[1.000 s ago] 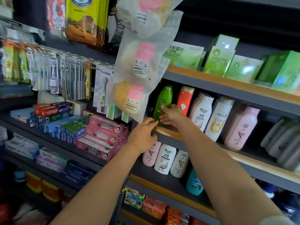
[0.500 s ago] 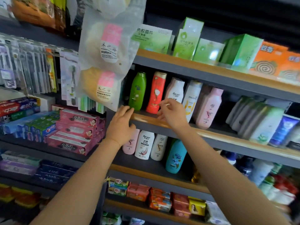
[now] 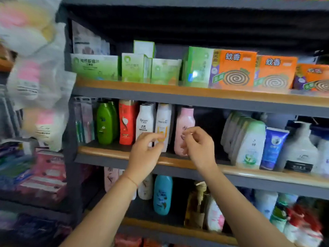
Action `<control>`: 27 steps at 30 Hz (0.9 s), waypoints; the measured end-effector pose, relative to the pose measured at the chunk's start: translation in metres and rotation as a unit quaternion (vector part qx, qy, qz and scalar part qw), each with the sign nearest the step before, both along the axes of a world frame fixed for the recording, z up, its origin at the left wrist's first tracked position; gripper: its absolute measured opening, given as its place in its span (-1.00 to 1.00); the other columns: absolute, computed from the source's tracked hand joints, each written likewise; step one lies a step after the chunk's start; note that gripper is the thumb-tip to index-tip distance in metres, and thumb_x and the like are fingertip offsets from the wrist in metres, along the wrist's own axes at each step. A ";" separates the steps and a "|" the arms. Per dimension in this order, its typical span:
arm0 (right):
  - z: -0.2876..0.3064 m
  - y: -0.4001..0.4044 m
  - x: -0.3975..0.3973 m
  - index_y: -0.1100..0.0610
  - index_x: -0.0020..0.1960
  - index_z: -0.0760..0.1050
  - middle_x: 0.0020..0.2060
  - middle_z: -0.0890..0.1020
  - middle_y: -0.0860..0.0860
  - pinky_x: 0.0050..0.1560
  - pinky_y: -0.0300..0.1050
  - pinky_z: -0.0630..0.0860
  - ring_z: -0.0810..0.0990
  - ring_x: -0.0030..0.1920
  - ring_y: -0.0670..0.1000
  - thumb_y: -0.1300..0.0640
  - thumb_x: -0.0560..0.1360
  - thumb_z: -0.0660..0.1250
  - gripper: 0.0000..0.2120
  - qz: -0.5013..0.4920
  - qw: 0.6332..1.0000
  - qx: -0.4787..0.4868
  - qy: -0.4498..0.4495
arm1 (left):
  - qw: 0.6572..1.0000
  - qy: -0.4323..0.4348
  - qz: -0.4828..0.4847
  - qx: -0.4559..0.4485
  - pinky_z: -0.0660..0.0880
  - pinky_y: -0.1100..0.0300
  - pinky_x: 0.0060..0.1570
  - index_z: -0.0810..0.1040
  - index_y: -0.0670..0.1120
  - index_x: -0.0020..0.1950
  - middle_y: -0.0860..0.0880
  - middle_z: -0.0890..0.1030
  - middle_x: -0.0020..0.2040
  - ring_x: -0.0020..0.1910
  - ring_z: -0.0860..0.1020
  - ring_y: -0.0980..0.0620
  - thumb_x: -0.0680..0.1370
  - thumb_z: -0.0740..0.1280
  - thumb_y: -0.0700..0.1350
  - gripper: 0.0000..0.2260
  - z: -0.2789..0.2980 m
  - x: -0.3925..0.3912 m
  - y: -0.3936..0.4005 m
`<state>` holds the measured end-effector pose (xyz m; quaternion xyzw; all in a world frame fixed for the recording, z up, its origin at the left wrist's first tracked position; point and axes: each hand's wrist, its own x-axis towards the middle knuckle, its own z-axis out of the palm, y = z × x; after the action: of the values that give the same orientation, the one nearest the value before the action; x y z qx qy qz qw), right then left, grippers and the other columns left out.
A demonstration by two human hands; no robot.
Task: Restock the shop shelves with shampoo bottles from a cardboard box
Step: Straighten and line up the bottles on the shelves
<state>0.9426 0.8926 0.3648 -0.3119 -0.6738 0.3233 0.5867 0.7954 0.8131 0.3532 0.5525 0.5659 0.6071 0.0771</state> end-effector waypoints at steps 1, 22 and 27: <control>0.000 0.009 0.012 0.02 -0.14 0.54 -0.39 0.61 0.09 -0.40 -0.08 0.51 0.54 -0.42 0.03 0.28 0.55 0.22 -0.78 0.001 1.000 0.009 0.013 | 1.000 -0.018 -0.009 0.002 0.41 0.42 0.05 0.62 0.08 0.09 0.12 0.58 0.16 0.14 0.53 0.25 0.56 0.33 -0.21 -0.78 0.004 0.017 0.008; 0.011 0.087 0.015 0.18 0.60 -0.03 0.51 0.27 0.14 0.35 -0.06 0.33 0.34 0.46 0.11 -0.24 0.45 0.40 -0.02 0.084 0.980 -0.173 -0.046 | 0.945 -0.293 -0.082 -0.121 0.55 0.08 0.07 0.58 -0.06 0.22 -0.12 0.68 0.03 0.00 0.64 -0.05 0.62 0.19 0.22 -0.58 0.030 0.068 0.123; 0.015 0.099 -0.001 0.10 0.61 -0.10 0.50 0.30 0.15 0.40 0.12 0.39 0.41 0.42 0.12 -0.42 0.24 0.45 0.22 0.079 0.979 -0.188 -0.011 | 0.940 -0.297 -0.113 -0.127 0.57 0.03 0.09 0.59 -0.03 0.24 -0.11 0.70 0.00 -0.01 0.67 -0.06 0.56 0.19 0.33 -0.49 0.028 0.058 0.142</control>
<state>0.9420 0.9921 0.3800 -0.3660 -0.6299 0.4858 0.4829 0.8530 0.9546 0.3814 0.3931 0.5230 0.6541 0.3795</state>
